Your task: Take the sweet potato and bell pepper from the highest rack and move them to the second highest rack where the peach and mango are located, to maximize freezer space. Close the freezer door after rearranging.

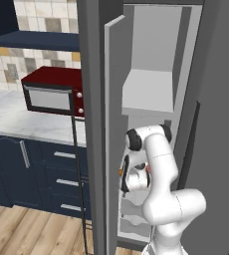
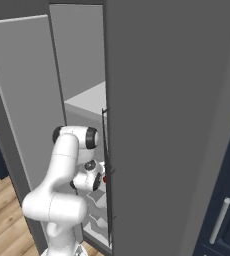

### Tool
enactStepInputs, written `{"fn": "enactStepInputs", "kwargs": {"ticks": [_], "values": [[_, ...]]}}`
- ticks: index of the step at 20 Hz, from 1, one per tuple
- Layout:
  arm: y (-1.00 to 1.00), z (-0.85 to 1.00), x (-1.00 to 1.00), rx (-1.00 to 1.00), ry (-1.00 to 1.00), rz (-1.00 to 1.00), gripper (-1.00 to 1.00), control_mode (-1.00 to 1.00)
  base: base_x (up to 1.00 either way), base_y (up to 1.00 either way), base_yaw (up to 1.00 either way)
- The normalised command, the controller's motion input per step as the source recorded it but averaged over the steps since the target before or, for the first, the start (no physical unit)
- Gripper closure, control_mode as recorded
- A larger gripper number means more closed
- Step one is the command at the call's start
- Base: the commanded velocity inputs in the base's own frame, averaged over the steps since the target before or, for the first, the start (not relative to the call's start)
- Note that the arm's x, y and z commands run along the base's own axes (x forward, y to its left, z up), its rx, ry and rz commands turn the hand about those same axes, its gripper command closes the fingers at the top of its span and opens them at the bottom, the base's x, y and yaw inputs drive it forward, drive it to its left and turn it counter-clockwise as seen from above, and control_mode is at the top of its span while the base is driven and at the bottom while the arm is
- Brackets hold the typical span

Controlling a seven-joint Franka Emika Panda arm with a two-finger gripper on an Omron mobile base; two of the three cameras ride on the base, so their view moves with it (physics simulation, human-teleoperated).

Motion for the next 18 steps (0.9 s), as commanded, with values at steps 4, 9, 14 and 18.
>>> {"fn": "enactStepInputs", "kwargs": {"ticks": [4,9,14,18], "values": [[0.13,0.74,-0.5,0.0,-0.21,0.0,-1.0,-1.0,0.0,0.0,0.0],[0.02,0.77,-0.56,0.0,-0.19,0.0,-1.0,-1.0,0.0,0.0,0.0],[0.0,0.61,-0.76,0.0,-0.09,0.0,-1.0,-1.0,0.0,0.0,0.0],[0.0,0.66,-0.72,0.0,0.0,0.0,-1.0,-1.0,0.0,0.0,0.0]]}}
